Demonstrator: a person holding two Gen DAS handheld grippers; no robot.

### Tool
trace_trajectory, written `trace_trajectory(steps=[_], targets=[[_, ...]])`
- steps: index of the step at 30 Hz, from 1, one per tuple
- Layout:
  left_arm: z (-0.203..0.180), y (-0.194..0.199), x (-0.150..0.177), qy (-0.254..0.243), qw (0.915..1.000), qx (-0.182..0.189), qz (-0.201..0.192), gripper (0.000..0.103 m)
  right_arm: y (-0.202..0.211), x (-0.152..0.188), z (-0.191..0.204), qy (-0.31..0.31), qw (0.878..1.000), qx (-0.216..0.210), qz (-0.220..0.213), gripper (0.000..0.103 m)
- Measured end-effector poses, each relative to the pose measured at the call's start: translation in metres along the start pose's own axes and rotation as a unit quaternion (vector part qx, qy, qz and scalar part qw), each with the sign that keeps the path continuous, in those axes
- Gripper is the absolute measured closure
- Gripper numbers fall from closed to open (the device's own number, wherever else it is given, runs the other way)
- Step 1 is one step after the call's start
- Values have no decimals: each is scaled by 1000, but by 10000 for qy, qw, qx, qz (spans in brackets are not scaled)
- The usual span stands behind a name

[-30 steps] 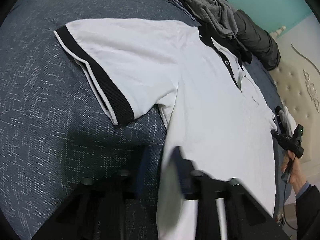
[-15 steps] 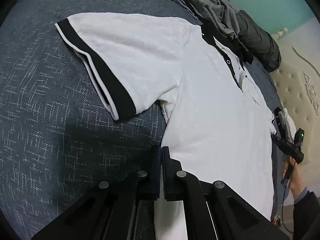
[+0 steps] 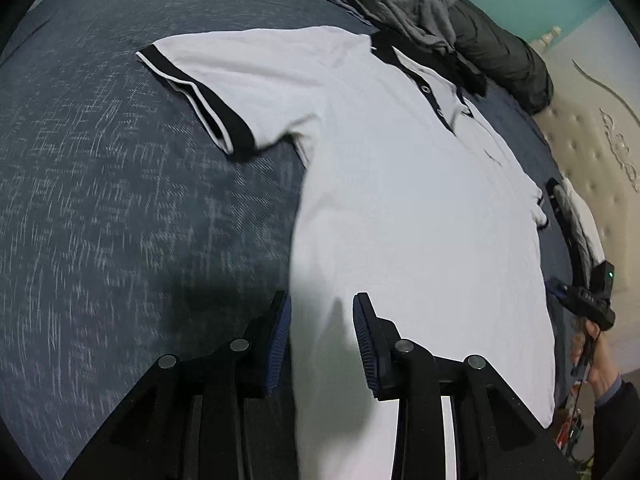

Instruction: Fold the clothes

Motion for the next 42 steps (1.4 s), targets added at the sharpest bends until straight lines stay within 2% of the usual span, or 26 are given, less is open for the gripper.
trace_trajectory(steps=[5,7,8,10,17,23,27,30,33,36,42], targets=[[-18,8,8,-171,9998,43,16,68,-17,-7,14,10,10000,21,72,73],[-23,11,9,-231,9997,55,8,68,-22,-9,14,-7,9999,59,111,85],[-24,11,9,-239,9997,63,8,68,-23,-10,13,-48,9999,51,122,87],[-27,9,8,-246,9997,75,8,68,-26,-10,13,-49,9999,22,147,100],[-25,3,7,-172,9998,115,5,68,-22,-10,25,277,9995,-105,80,103],[-18,6,8,-112,9999,101,-21,68,-4,-20,16,283,9990,224,-275,103],[-16,7,8,-83,9999,103,-28,68,3,-25,1,156,9978,537,-363,103],[-17,8,9,-103,9999,114,-31,68,0,-23,-1,-18,9992,291,-260,103],[-17,8,9,-93,9999,137,-30,68,-7,-19,5,-59,9998,100,-134,100],[-18,8,10,-93,9998,145,-24,68,-14,-14,10,-70,10000,41,-26,71],[-21,7,10,-104,9998,165,-19,68,-20,-13,17,17,10000,65,-5,71]])
Point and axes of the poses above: each gripper's, at about its wrist camera, not at the fingertips, and y roughly against the way its jaws point, z to its left, x to its underside, the point moved 6 cm from there along -y, roughly the way its jaws point, and after that the axes turned 10 degrees about x, right-handed, at the moved point
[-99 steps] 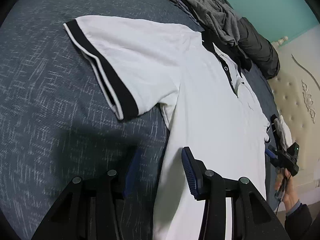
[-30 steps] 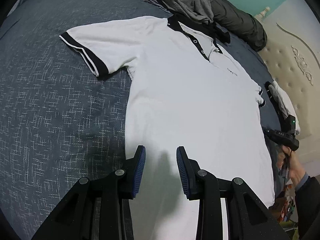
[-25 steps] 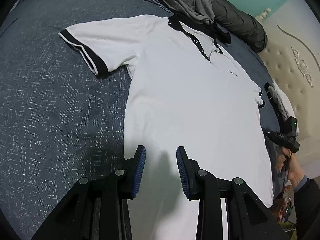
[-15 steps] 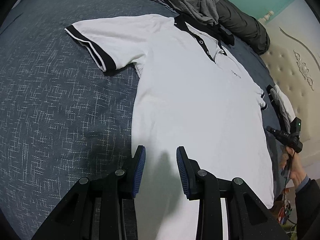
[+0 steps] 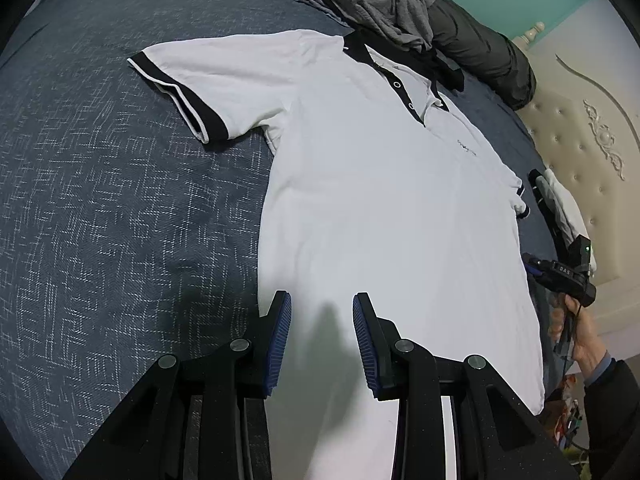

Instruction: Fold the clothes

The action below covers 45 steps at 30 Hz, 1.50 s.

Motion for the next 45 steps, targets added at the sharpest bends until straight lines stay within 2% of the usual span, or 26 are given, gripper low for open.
trace_trajectory(steps=[2,3,4,5,9,14,24,27,31,32,33,36,40,41,42,45], targets=[[0,-1,-1,2,10000,12,6,68,-1,1,-1,76,9999,71,18,71],[1,-1,-1,1,10000,24,13,68,-1,1,-1,112,9999,103,1,77],[1,-1,-2,0,10000,35,20,68,-2,1,0,154,9998,147,-7,92],[2,-2,-2,-7,10000,43,29,68,-3,3,0,186,9997,177,7,97],[3,-4,0,5,10000,43,50,68,-3,5,4,205,9998,47,-28,102],[9,-4,3,86,9999,35,41,68,5,1,8,304,9994,-23,-160,103],[12,-1,4,121,9999,26,3,68,20,-8,-21,62,9980,406,-485,103],[10,-2,4,127,9999,45,-1,68,17,-5,-20,22,9993,43,-360,103],[7,-2,5,112,9999,54,6,68,9,-2,-11,-59,9996,-203,-192,97],[7,-2,5,108,9999,54,12,68,6,-1,-10,-67,9997,-200,-150,92],[6,-2,6,104,9999,54,18,68,3,1,-8,-53,9998,-176,-96,82],[6,-1,6,106,9999,56,27,68,-4,5,-4,-45,9998,-186,-11,80],[5,-1,7,107,9999,67,38,67,-8,5,4,75,9999,-136,8,82],[4,-1,8,109,9999,71,39,67,-9,6,6,137,9999,-87,14,87],[4,-1,8,106,9999,74,40,67,-9,6,7,180,9998,-36,35,101],[4,-1,8,90,9999,76,37,67,-6,6,8,242,9997,38,-40,101]])
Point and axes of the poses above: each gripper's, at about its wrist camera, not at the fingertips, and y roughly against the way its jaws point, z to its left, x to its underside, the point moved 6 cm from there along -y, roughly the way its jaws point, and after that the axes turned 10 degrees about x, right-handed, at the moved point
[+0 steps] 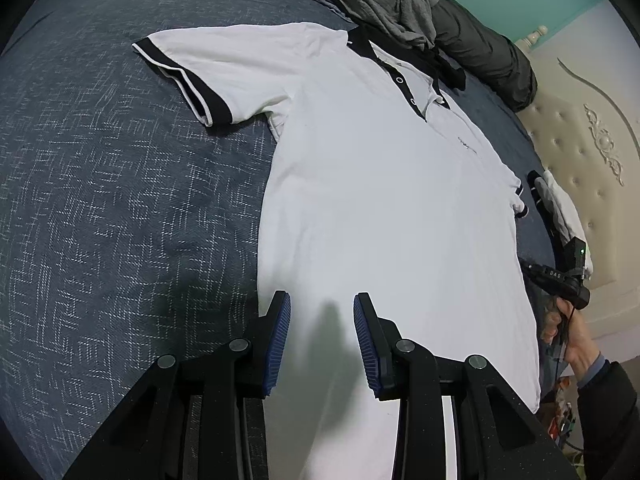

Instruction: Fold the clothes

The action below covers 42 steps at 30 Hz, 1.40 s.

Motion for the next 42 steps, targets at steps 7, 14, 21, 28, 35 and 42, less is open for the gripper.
trace_trajectory(steps=[7,14,21,28,35,42], targets=[[3,1,1,54,10000,-9,0,67,20,-9,-22,-103,9986,445,-279,101],[-2,0,4,-51,10000,0,54,67,9,-12,-27,-21,9965,807,-201,101],[-2,11,10,-80,9999,32,70,66,19,-1,-22,96,9952,959,-156,78],[-4,24,21,-106,9998,86,133,60,67,47,-13,579,9931,1013,-87,66],[-14,30,62,-288,9979,115,573,58,87,101,-8,549,9956,721,240,66],[4,39,122,-305,9923,-71,1197,51,102,172,-5,602,9949,342,736,66]])
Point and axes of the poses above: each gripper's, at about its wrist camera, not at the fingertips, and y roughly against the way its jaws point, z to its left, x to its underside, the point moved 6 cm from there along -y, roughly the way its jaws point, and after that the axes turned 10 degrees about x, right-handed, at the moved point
